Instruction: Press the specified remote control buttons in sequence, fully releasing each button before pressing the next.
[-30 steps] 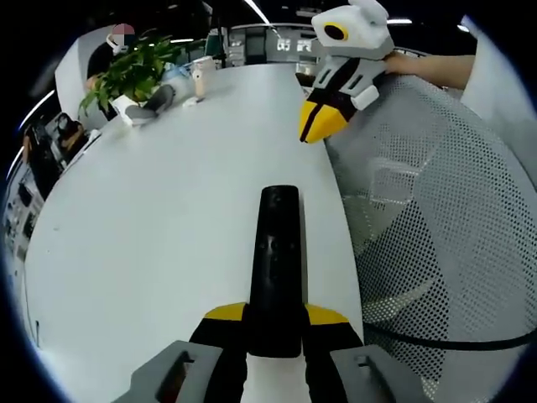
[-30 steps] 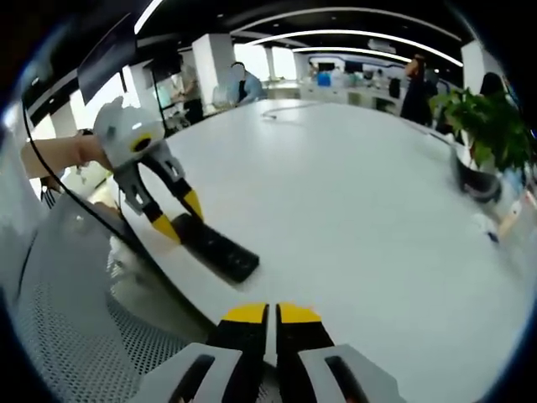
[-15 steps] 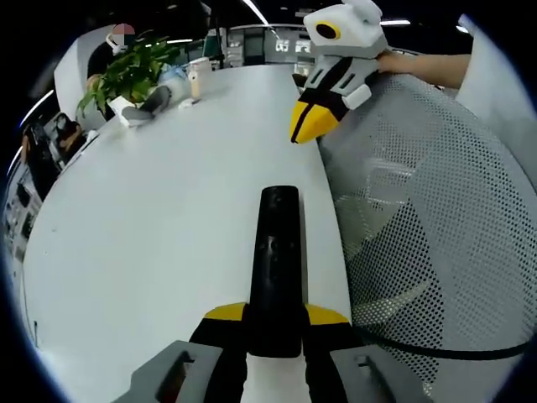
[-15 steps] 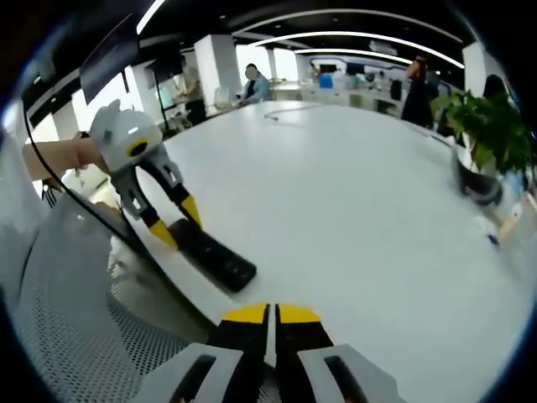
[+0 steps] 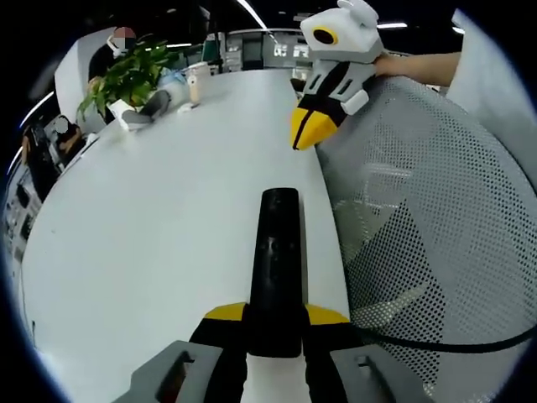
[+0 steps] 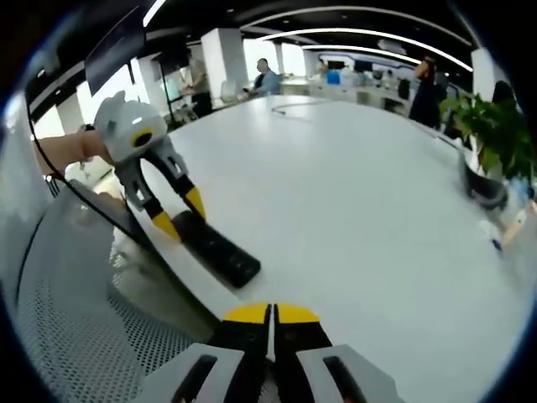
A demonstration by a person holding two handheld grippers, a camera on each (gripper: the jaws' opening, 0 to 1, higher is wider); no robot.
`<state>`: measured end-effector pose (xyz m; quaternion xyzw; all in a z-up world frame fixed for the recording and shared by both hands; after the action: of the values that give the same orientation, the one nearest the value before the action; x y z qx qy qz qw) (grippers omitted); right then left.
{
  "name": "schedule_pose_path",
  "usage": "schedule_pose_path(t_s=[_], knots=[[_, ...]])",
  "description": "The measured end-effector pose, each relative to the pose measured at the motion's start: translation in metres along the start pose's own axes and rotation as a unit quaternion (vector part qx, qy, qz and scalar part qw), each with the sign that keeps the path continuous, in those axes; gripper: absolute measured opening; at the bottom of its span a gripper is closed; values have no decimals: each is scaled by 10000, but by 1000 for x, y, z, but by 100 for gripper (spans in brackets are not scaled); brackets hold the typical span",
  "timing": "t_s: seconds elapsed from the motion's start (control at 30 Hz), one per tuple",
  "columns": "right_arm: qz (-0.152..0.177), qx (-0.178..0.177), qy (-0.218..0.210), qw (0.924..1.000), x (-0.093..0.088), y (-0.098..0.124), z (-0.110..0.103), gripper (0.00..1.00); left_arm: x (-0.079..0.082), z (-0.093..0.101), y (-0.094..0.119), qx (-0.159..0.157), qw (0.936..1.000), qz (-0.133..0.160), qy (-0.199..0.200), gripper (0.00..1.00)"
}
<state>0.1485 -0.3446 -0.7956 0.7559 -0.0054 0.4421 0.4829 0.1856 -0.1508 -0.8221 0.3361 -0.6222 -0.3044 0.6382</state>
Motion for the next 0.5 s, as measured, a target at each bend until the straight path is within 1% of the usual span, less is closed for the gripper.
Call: schedule_pose_path(t_s=[0.17,0.3,0.37,0.47,0.5], knots=[[-90,108,32,9999,-2,-1,-3,0,0,2,0,81,10000,55,-10,23],[-220,320,105,9992,-3,-2,-8,0,0,3,0,124,9999,94,55,23],[-299,414,249,9984,-3,-3,-11,0,0,4,0,137,9998,94,65,23],[-459,402,704,9957,1,-3,-9,0,0,5,-1,166,9998,74,102,24],[-440,389,875,9944,5,-4,-8,0,0,6,-1,175,9997,85,116,24]])
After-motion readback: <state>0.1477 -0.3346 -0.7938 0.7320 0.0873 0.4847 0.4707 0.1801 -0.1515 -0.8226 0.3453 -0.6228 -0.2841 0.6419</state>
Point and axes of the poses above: the point that each gripper's makers call its tool centre point, and the gripper's own axes: y roughly backward along the fingers, z roughly to its right, x roughly out of its top, the point moved 5 cm from there along y, roughly backward along the fingers, and after that the axes turned 2 degrees about x, right-handed, at the moved point
